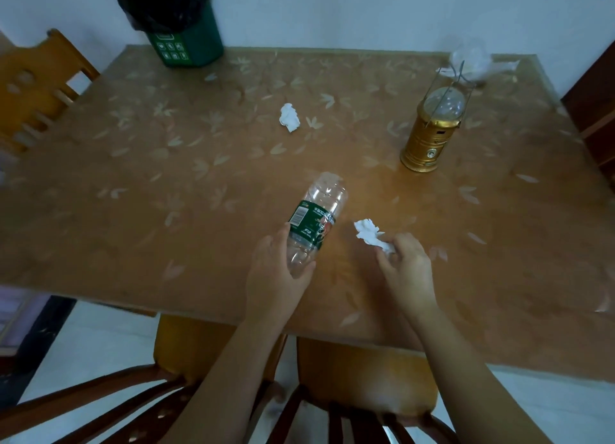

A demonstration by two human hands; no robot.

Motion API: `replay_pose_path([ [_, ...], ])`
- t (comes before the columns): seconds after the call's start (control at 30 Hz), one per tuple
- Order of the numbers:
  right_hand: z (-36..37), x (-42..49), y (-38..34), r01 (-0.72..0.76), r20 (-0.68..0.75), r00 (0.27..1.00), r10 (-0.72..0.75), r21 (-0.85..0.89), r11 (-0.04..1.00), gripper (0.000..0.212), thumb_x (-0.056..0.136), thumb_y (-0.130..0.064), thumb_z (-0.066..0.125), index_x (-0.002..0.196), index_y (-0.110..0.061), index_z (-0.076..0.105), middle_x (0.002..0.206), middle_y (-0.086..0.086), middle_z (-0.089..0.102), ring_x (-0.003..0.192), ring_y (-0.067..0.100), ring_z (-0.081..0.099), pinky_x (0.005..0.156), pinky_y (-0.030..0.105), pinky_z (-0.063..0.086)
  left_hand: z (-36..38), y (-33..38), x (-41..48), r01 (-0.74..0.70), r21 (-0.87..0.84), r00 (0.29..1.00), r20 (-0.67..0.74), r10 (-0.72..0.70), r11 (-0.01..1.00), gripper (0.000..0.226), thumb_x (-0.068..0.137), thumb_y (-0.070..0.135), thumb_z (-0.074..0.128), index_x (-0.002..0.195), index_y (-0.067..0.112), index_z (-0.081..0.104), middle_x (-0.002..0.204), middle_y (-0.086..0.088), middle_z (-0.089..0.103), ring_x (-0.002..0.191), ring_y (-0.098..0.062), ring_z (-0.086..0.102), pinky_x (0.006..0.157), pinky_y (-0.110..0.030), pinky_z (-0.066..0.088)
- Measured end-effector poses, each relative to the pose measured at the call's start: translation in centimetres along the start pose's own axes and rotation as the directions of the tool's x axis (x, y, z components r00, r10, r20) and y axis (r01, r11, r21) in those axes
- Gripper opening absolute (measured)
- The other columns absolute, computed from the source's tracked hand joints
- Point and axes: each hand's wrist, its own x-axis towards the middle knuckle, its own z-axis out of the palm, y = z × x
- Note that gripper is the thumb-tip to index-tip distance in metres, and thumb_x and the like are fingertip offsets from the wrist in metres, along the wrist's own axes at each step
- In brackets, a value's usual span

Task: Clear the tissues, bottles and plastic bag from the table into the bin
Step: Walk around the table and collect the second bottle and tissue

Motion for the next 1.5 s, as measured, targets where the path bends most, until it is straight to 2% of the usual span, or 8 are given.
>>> replay_pose_path([
  [0.23, -1.4, -3.4, -6.2, 0.061, 0.031, 0.997, -0.064, 0.102, 0.993, 0.021, 0.076, 0.003, 0.061, 0.093, -0.008, 0.064, 0.083, 0.009, 0.060, 0.074, 0.028, 0.053, 0.068, 0.036, 0.043, -5.9, -0.4, -5.2, 0.115, -0.047, 0.990, -0.073, -0.119, 0.992, 0.077, 0.075, 0.041, 0.068, 0.138, 0.023, 0.028, 0.128, -0.003, 0.044, 0.115, -0.017, 0.045, 0.090, -0.033, 0.044],
  [0.4, -0.7, -6.1, -11.7, 0.107, 0.092, 0.988, -0.122, 0.156, 0.982, 0.021, 0.074, 0.005, 0.061, 0.089, -0.010, 0.064, 0.083, 0.005, 0.061, 0.076, 0.025, 0.054, 0.064, 0.023, 0.037, -10.7, -2.5, -8.9, 0.205, -0.081, 0.964, -0.157, -0.215, 0.976, 0.076, 0.077, 0.043, 0.066, 0.138, 0.026, 0.025, 0.124, -0.001, 0.043, 0.109, -0.013, 0.045, 0.080, -0.028, 0.042],
  [0.6, 1.2, -10.2, -19.2, 0.218, 0.166, 0.954, -0.251, 0.191, 0.957, 0.021, 0.075, 0.003, 0.062, 0.088, -0.014, 0.064, 0.079, -0.004, 0.057, 0.074, 0.015, 0.050, 0.065, 0.008, 0.035, -16.7, -6.1, -12.8, 0.273, -0.259, 0.904, -0.260, -0.339, 0.927, 0.073, 0.074, 0.049, 0.065, 0.134, 0.026, 0.032, 0.122, 0.000, 0.048, 0.106, -0.012, 0.050, 0.086, -0.038, 0.050],
  [0.83, 4.9, -15.9, -28.6, 0.350, 0.155, 0.908, -0.389, 0.228, 0.909, 0.018, 0.076, 0.001, 0.065, 0.089, -0.011, 0.065, 0.076, -0.012, 0.052, 0.072, 0.007, 0.046, 0.066, 0.007, 0.034, -25.9, -12.0, -18.0, 0.179, -0.409, 0.874, -0.352, -0.335, 0.895, 0.059, 0.076, 0.041, 0.067, 0.126, 0.032, 0.038, 0.107, 0.014, 0.049, 0.088, 0.001, 0.049, 0.067, -0.016, 0.038],
  [1.03, 11.1, -21.8, -36.9, 0.436, 0.204, 0.841, -0.501, 0.293, 0.851, 0.014, 0.078, -0.006, 0.064, 0.090, -0.012, 0.064, 0.082, -0.003, 0.057, 0.075, 0.010, 0.050, 0.065, 0.011, 0.037, -33.3, -20.4, -22.4, 0.247, -0.379, 0.821, -0.407, -0.400, 0.892, 0.057, 0.074, 0.040, 0.069, 0.125, 0.028, 0.043, 0.110, 0.005, 0.054, 0.100, -0.014, 0.053, 0.078, -0.031, 0.045],
  [1.17, 15.3, -24.7, -40.8, 0.469, 0.268, 0.784, -0.560, 0.335, 0.817, 0.014, 0.079, -0.007, 0.064, 0.092, -0.011, 0.064, 0.086, 0.001, 0.060, 0.078, 0.018, 0.054, 0.065, 0.023, 0.044, -36.2, -26.2, -24.9, 0.283, -0.335, 0.789, -0.451, -0.417, 0.899, 0.061, 0.073, 0.042, 0.068, 0.126, 0.024, 0.045, 0.113, 0.002, 0.057, 0.095, -0.012, 0.055, 0.068, -0.020, 0.041],
  [1.37, 21.2, -25.4, -45.2, 0.505, 0.350, 0.712, -0.609, 0.348, 0.790, 0.018, 0.079, -0.003, 0.065, 0.093, -0.013, 0.065, 0.091, -0.001, 0.062, 0.080, 0.007, 0.054, 0.065, 0.009, 0.039, -39.0, -33.8, -25.5, 0.369, -0.359, 0.719, -0.475, -0.508, 0.857, 0.067, 0.072, 0.042, 0.069, 0.130, 0.021, 0.043, 0.119, -0.004, 0.056, 0.101, -0.017, 0.055, 0.077, -0.029, 0.043],
  [1.5, 26.3, -24.3, -48.3, 0.489, 0.330, 0.728, -0.600, 0.363, 0.793, 0.017, 0.077, -0.002, 0.066, 0.091, -0.013, 0.066, 0.087, -0.003, 0.061, 0.082, -0.008, 0.050, 0.066, 0.005, 0.038, -42.0, -38.4, -22.8, 0.366, -0.305, 0.754, -0.457, -0.473, 0.879, 0.065, 0.071, 0.039, 0.071, 0.127, 0.020, 0.044, 0.118, -0.004, 0.056, 0.101, -0.017, 0.053, 0.077, -0.029, 0.043],
])
